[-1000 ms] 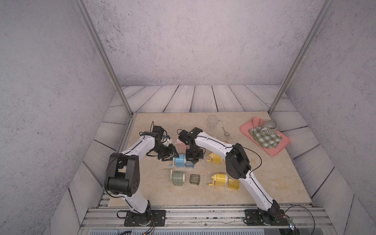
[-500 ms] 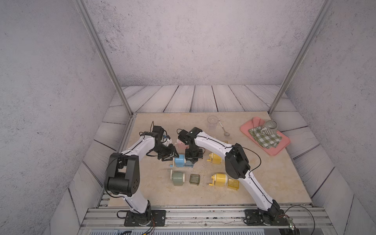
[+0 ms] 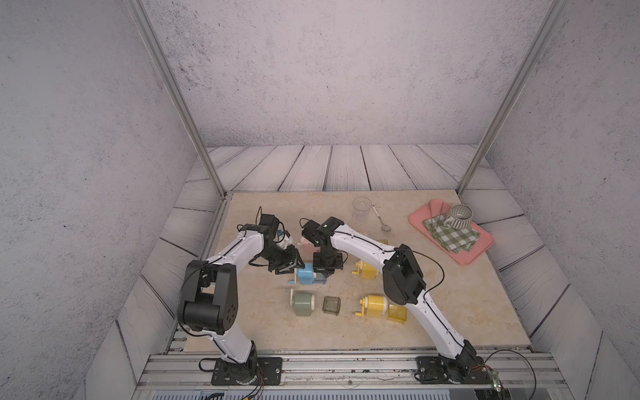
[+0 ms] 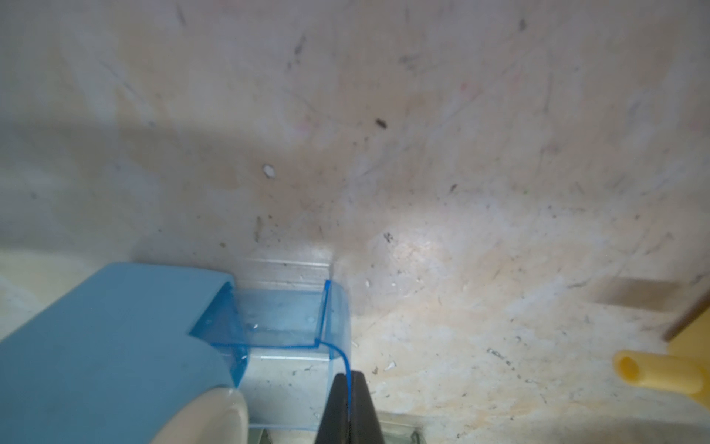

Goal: Put the tray back into the pencil sharpener
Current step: Close the container of the pencil sharpener.

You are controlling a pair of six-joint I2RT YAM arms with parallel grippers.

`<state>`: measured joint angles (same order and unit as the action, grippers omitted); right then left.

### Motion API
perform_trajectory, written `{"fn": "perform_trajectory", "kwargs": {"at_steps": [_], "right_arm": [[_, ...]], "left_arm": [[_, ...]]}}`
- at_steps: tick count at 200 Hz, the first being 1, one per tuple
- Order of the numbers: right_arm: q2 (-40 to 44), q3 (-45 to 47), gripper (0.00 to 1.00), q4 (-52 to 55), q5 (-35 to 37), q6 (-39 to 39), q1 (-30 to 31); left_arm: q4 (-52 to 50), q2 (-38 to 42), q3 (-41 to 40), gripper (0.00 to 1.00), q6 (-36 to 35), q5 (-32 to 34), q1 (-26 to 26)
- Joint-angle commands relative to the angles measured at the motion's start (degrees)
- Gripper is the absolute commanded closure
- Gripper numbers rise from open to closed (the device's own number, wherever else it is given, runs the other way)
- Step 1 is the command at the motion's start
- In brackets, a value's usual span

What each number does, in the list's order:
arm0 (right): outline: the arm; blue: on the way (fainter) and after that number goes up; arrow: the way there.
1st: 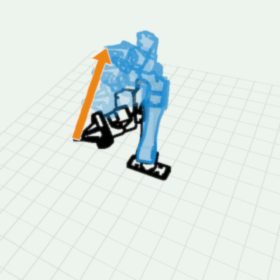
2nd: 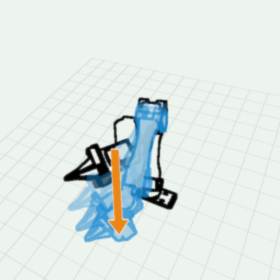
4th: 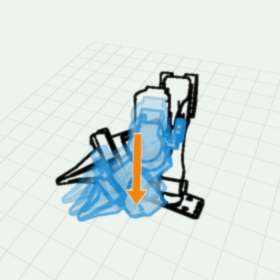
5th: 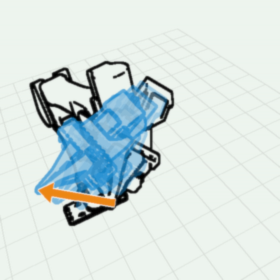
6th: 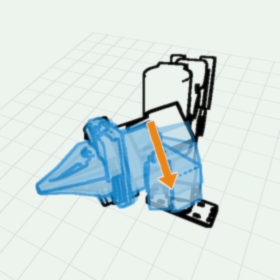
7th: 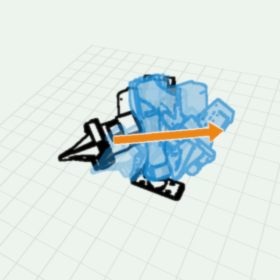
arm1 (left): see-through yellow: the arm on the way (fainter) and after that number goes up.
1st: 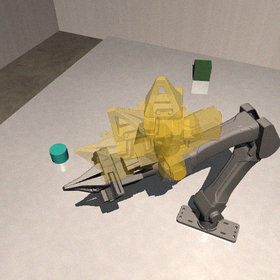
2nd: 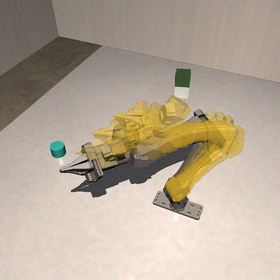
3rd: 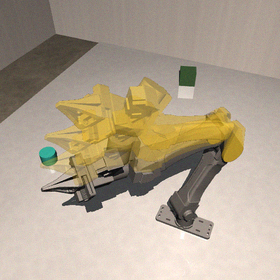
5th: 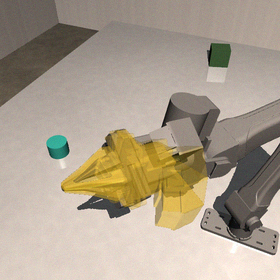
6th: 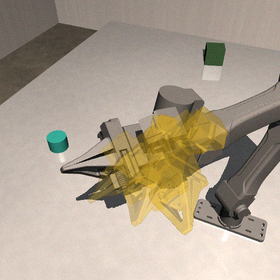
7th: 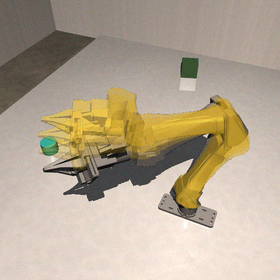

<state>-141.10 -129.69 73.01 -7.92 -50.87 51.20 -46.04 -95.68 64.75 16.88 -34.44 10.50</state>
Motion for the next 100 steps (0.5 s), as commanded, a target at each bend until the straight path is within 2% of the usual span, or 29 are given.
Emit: {"fn": "perform_trajectory", "kwargs": {"at_steps": [1,100], "right_arm": [[0.4,0.3,0.96,-2.4,-0.8,0.7,0.6],[1.7,3.2,0.97,-6.3,-4.3,1.1,0.7]], "left_arm": [[-3.1,-1.2,-1.0,0.49,-0.7,2.6,0.2],[-3.0,-1.8,-1.1,0.49,-0.7,2.5,0.2]]}}
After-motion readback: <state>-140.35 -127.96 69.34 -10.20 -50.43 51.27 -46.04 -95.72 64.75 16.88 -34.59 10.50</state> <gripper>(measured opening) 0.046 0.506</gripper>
